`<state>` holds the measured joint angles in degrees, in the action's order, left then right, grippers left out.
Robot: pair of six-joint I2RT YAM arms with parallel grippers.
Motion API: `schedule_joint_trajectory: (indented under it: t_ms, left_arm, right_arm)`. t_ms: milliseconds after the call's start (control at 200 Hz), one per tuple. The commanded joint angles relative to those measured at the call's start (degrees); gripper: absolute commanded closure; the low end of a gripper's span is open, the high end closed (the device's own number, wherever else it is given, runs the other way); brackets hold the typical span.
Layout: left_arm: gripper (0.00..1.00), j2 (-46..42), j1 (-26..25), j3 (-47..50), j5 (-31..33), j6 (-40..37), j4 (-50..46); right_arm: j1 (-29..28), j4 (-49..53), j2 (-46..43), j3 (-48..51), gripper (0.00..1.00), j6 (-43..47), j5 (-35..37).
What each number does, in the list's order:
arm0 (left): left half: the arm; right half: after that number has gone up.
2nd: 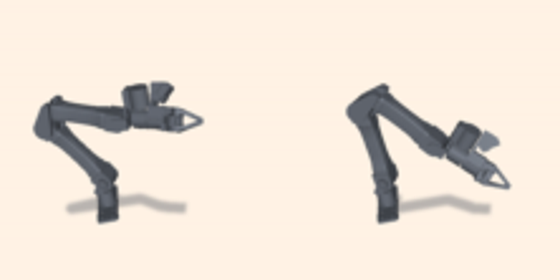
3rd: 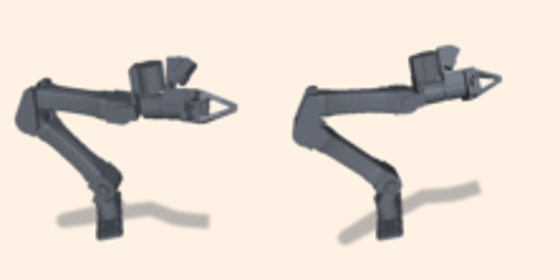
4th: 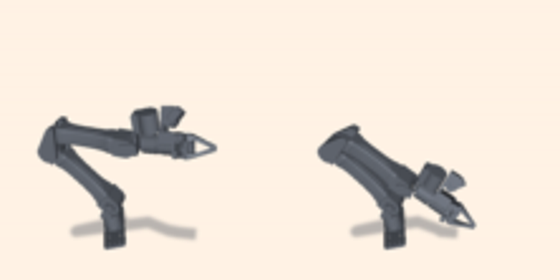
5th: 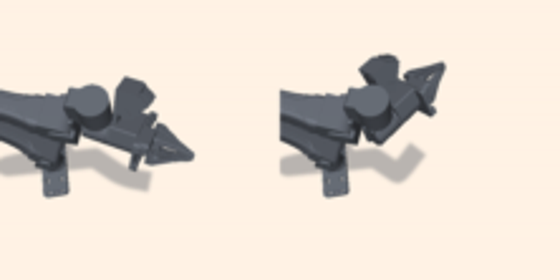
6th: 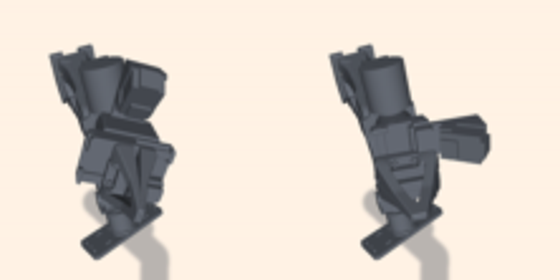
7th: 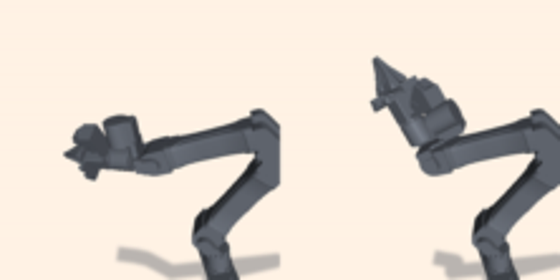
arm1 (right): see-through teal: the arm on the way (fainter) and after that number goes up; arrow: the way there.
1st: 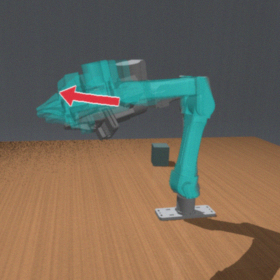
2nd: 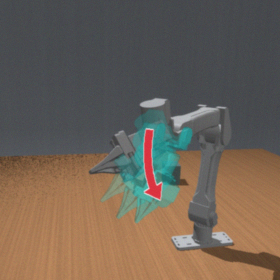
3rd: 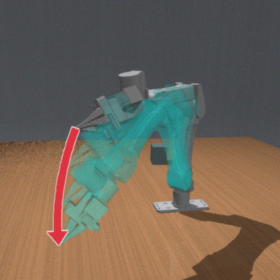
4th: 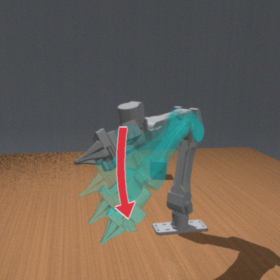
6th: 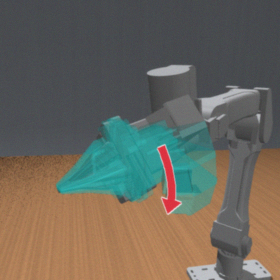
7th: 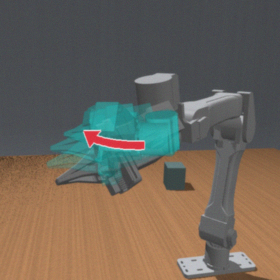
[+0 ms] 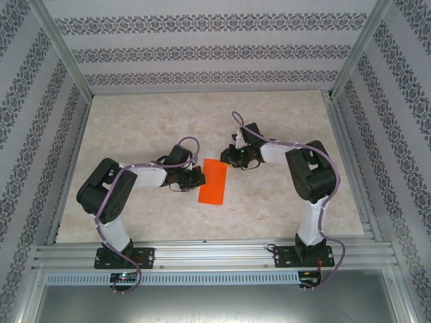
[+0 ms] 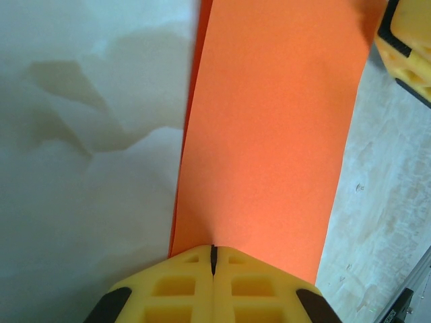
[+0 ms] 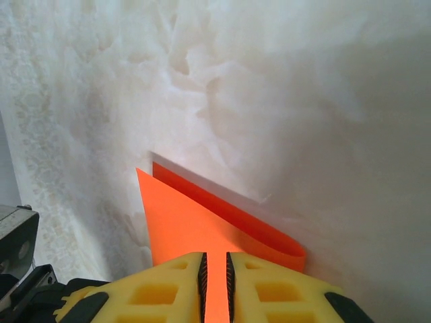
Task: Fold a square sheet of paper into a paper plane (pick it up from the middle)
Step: Fold the square sheet of paper in half at the center of the table.
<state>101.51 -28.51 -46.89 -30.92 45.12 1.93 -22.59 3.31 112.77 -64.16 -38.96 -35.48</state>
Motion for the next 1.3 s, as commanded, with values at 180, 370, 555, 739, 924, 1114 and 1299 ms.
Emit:
schedule_joint_trajectory:
  t_ms: [180,370,555,739,924,1114,1299]
  left_arm:
    - [1.00,3.5,-0.7,2.7,6.0,-2.2,-12.2]
    - [1.00,3.3,-0.7,2.7,6.2,-2.4,-12.6]
    - [1.00,3.3,-0.7,2.6,6.1,-2.4,-12.8]
    - [1.00,3.2,-0.7,2.6,6.2,-2.2,-12.7]
    - [1.00,3.5,-0.7,2.3,5.8,-2.3,-12.5]
    - [1.00,3.4,-0.7,2.3,5.7,-2.4,-12.4]
    - [1.00,3.4,-0.7,2.4,5.8,-2.4,-12.3]
  right_arm:
    - [0.0,8.3,3.9,-2.5,0.82,1.6,6.7]
    - [0.0,8.6,3.2,-2.3,0.83,-0.4,3.8]
    - [1.4,2.2,-1.3,-2.4,0.82,-3.7,-1.3]
    - [1.4,3.5,0.6,-4.2,0.83,-3.0,-0.9]
    - [1.0,1.6,2.8,-1.6,0.83,-3.4,-0.4]
    - [1.0,8.6,5.4,-2.2,0.83,-1.9,6.2]
    - [1.5,13.5,7.4,-4.8,0.83,-6.3,3.8]
